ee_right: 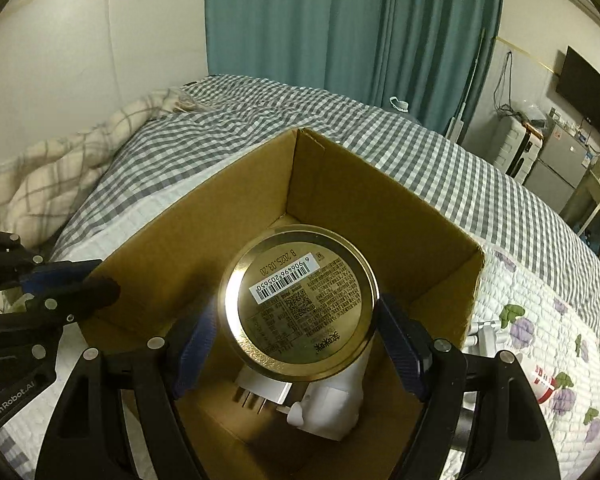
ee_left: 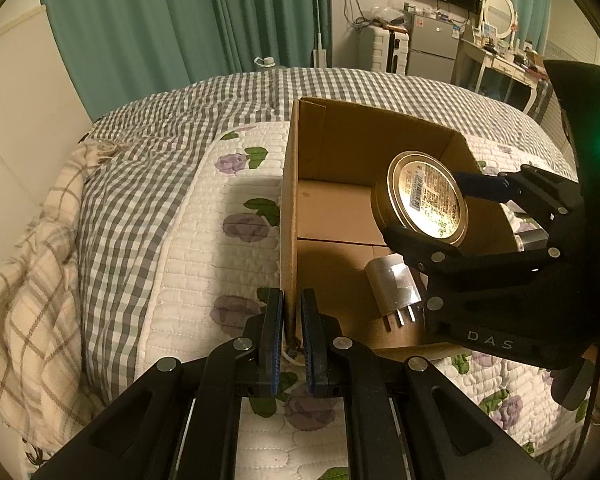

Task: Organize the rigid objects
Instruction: 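Carry the gold tin with the right gripper into the box and release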

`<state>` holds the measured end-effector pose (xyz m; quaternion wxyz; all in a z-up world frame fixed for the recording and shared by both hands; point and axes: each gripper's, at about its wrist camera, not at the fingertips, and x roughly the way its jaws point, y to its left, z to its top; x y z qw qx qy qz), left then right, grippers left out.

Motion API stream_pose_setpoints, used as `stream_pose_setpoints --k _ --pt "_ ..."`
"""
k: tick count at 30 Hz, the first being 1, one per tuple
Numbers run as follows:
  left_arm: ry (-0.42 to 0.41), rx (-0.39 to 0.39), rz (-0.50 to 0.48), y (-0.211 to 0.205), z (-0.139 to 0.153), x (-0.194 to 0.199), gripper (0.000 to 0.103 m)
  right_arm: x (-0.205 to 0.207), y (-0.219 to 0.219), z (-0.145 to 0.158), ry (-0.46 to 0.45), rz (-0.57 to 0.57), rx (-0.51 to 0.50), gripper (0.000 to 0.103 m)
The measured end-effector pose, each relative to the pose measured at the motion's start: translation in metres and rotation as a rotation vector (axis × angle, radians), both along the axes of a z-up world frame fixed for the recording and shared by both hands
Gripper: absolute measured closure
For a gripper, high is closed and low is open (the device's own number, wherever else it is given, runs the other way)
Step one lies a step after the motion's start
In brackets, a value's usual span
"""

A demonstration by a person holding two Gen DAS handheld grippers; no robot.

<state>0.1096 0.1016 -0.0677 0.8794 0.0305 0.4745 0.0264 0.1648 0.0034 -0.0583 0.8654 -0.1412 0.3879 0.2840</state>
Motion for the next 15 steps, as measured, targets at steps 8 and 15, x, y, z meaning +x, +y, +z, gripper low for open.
stream_pose_setpoints --k 8,15 --pt "0.004 0.009 0.005 -0.002 0.0 0.0 0.095 -0.001 -0.001 -0.01 0.038 0.001 -0.019 0.022" --pt "0.011 0.042 0.012 -0.007 0.0 0.0 0.095 -0.014 -0.039 0.026 -0.03 -0.041 0.027 0.014"
